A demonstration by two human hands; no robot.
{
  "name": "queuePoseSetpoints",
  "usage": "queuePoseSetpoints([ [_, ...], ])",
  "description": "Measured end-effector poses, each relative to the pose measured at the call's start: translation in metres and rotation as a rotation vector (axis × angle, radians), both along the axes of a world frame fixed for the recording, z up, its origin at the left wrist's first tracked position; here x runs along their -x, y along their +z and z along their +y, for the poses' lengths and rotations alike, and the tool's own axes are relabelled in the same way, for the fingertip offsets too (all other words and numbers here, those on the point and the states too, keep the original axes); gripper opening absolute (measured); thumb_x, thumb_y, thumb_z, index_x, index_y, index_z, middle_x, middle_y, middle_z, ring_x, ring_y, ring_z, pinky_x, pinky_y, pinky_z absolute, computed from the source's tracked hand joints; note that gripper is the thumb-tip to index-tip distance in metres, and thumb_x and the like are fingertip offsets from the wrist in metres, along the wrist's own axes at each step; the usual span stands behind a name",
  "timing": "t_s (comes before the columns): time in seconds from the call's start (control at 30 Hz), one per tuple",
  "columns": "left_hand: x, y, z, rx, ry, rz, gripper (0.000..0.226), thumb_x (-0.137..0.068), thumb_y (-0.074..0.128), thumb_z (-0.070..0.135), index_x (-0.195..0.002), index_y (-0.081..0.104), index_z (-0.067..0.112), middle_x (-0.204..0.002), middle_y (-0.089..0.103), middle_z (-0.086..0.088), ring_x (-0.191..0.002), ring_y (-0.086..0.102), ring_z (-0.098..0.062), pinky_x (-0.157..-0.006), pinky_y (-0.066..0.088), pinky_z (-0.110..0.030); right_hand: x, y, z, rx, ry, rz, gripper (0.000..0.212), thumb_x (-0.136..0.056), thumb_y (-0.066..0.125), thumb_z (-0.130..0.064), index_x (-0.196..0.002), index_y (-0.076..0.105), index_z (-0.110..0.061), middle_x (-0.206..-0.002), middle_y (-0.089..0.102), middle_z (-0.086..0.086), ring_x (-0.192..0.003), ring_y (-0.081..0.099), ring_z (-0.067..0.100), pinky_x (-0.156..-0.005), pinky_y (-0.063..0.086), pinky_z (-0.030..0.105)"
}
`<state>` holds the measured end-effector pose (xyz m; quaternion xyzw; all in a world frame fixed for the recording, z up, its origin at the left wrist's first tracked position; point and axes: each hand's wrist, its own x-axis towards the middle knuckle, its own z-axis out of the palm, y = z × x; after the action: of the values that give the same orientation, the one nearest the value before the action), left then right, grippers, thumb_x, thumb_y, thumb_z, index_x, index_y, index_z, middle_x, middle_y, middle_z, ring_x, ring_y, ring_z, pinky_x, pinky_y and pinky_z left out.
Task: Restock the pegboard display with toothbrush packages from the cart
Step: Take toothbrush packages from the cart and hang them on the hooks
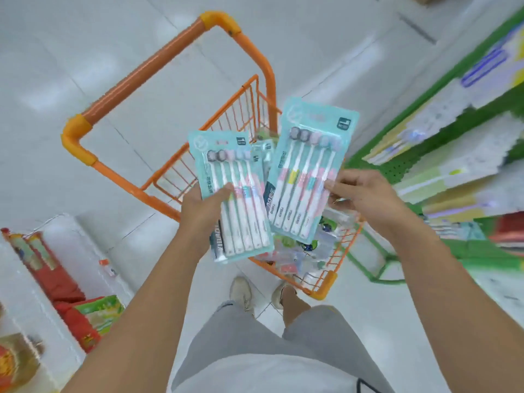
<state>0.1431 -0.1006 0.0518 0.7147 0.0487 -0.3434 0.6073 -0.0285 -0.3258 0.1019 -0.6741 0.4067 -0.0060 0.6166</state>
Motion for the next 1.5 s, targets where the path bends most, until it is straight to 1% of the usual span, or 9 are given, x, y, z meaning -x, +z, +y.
queuePoseSetpoints([
  [0.2, 0.067, 0.022, -0.094, 0.029, -0.491, 0.007, 0.044, -0.085, 0.077, 0.04, -0.124, 0.064, 0.025, -0.12, 0.067, 0.01, -0.113, 0.063, -0.015, -0.1, 0.047, -0.037, 0.146, 0.027, -0.001, -0.148, -0.389, -0.093, 0.016, -0.105, 0.049, -0.012, -0.093, 0.059, -0.011, -0.073, 0.069, -0.001, -0.062, 0.065, 0.012, -0.059, 0.056, 0.025],
  [0.4, 0.181, 0.038, -0.153, 0.021, -0.834, -0.031, 0.022, -0.091, 0.071, 0.035, -0.112, 0.066, 0.031, -0.096, 0.071, 0.017, -0.088, 0.067, -0.001, -0.065, 0.049, -0.011, 0.238, 0.011, 0.021, -0.235, -0.694, -0.219, 0.008, -0.104, 0.052, -0.012, -0.107, 0.059, -0.01, -0.082, 0.072, 0.006, -0.06, 0.066, 0.017, -0.059, 0.054, 0.031],
  [0.5, 0.232, 0.033, -0.172, -0.031, -0.916, -0.045, 0.049, -0.082, 0.078, 0.047, -0.125, 0.066, 0.027, -0.116, 0.072, 0.01, -0.105, 0.068, -0.009, -0.089, 0.055, -0.029, 0.276, 0.0, 0.022, -0.251, -0.839, -0.188, 0.017, -0.102, 0.049, -0.006, -0.103, 0.066, -0.011, -0.076, 0.071, 0.003, -0.057, 0.062, 0.016, -0.057, 0.05, 0.029],
  [0.6, 0.28, 0.026, -0.186, -0.065, -0.952, -0.053, 0.073, -0.073, 0.082, 0.056, -0.136, 0.058, 0.028, -0.134, 0.063, 0.007, -0.122, 0.06, -0.014, -0.107, 0.046, -0.043, 0.319, -0.016, 0.012, -0.259, -0.923, -0.085, 0.025, -0.099, 0.053, -0.018, -0.112, 0.064, 0.001, -0.08, 0.064, 0.006, -0.073, 0.057, 0.024, -0.072, 0.044, 0.039],
  [0.73, 0.338, 0.01, -0.201, -0.124, -0.882, -0.069, 0.066, -0.067, 0.09, 0.043, -0.125, 0.066, 0.025, -0.124, 0.07, 0.006, -0.115, 0.066, -0.016, -0.103, 0.05, -0.043, 0.375, -0.029, -0.016, -0.211, -0.917, -0.014, 0.056, -0.081, 0.075, -0.057, -0.101, 0.07, -0.005, -0.073, 0.053, 0.006, -0.071, 0.051, 0.022, -0.07, 0.045, 0.037],
  [0.9, 0.392, -0.011, -0.211, -0.129, -0.765, -0.039, 0.028, -0.08, 0.083, 0.011, -0.104, 0.073, 0.02, -0.09, 0.078, 0.009, -0.079, 0.074, -0.005, -0.067, 0.06, -0.022, 0.419, -0.062, -0.043, -0.166, -0.771, -0.041, 0.011, -0.092, 0.073, -0.015, -0.095, 0.068, -0.024, -0.089, 0.073, -0.004, -0.064, 0.065, 0.002, -0.056, 0.049, 0.015],
  [1.03, 0.404, -0.032, -0.212, -0.197, -0.716, -0.102, 0.017, -0.085, 0.078, 0.011, -0.099, 0.071, 0.017, -0.087, 0.074, 0.007, -0.072, 0.072, -0.005, -0.055, 0.051, -0.012, 0.434, -0.097, -0.049, -0.309, -0.806, -0.027, 0.019, -0.095, 0.069, -0.014, -0.114, 0.071, -0.016, -0.105, 0.075, 0.007, -0.081, 0.07, 0.018, -0.08, 0.062, 0.042],
  [1.4, 0.367, -0.131, -0.232, -0.384, -0.839, -0.134, 0.022, -0.096, 0.064, 0.024, -0.117, 0.065, 0.015, -0.102, 0.071, -0.006, -0.094, 0.069, -0.028, -0.083, 0.058, -0.043, 0.407, -0.218, -0.101, -0.263, -0.935, 0.184, 0.024, -0.101, 0.051, -0.014, -0.122, 0.062, -0.016, -0.109, 0.069, 0.005, -0.084, 0.06, 0.018, -0.064, 0.044, 0.028],
  [1.5, 0.361, -0.148, -0.24, -0.384, -0.873, -0.118, 0.018, -0.099, 0.061, 0.025, -0.115, 0.064, 0.018, -0.104, 0.07, -0.002, -0.093, 0.068, -0.023, -0.072, 0.054, -0.032, 0.402, -0.237, -0.127, -0.215, -0.954, 0.169, 0.024, -0.103, 0.049, -0.013, -0.125, 0.06, -0.016, -0.1, 0.065, 0.0, -0.078, 0.057, 0.012, -0.061, 0.042, 0.026],
])
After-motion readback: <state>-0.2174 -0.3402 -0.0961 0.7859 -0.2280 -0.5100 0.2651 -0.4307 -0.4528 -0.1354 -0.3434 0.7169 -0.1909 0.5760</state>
